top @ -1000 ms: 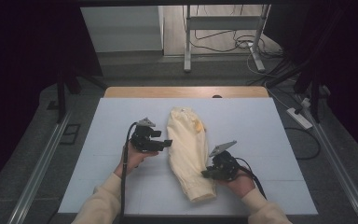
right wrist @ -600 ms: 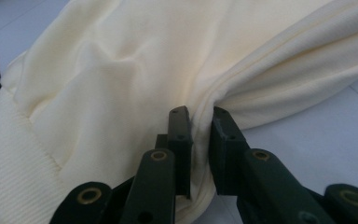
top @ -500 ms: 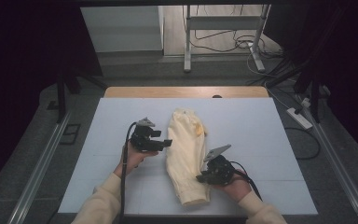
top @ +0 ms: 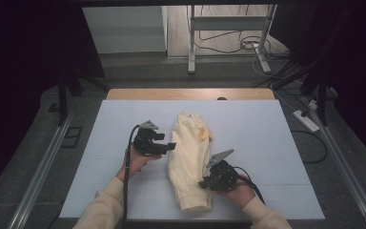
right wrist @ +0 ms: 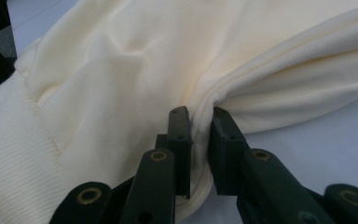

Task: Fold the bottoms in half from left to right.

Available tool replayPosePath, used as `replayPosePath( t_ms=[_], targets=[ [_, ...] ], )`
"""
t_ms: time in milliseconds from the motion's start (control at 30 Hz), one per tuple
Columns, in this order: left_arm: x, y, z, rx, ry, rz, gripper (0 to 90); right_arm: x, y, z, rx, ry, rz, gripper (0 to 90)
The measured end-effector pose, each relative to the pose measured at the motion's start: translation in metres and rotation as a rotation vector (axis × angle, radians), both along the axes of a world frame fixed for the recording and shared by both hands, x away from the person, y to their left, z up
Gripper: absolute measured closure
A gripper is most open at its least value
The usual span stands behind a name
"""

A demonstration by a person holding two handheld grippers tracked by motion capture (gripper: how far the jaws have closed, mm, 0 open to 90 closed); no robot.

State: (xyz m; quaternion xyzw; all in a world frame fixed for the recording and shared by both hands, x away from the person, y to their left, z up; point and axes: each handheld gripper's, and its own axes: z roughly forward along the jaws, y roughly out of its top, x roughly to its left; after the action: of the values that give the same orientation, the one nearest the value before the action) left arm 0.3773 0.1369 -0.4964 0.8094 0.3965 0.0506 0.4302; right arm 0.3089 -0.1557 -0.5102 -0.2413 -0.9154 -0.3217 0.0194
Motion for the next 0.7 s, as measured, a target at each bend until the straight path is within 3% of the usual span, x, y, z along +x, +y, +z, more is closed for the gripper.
replayPosePath(
  t_ms=[67,167,300,467,700],
  targets=[
    [0.0,0.0,0.0,-0.001,0.0,0.002,27.8,0.002,-0.002,0.002,0.003,0.001,-0.002,71.9],
    [0.0,0.001,0.0,0.0,-0.004,0.0,27.9,0.006,-0.006,0.006,0.025,-0.005,-0.035,53.3],
    [0.0,0.0,0.001,0.0,-0.004,0.0,27.8,0.011,-0.013,0.012,0.057,-0.076,-0.106,40.1],
    [0.0,0.0,0.001,0.001,-0.003,-0.002,27.8,0.017,-0.021,0.017,0.088,-0.122,-0.145,37.9],
    [-0.001,-0.001,0.001,0.004,-0.003,-0.005,27.6,0.033,-0.021,0.024,0.091,-0.153,-0.178,37.8]
  ],
)
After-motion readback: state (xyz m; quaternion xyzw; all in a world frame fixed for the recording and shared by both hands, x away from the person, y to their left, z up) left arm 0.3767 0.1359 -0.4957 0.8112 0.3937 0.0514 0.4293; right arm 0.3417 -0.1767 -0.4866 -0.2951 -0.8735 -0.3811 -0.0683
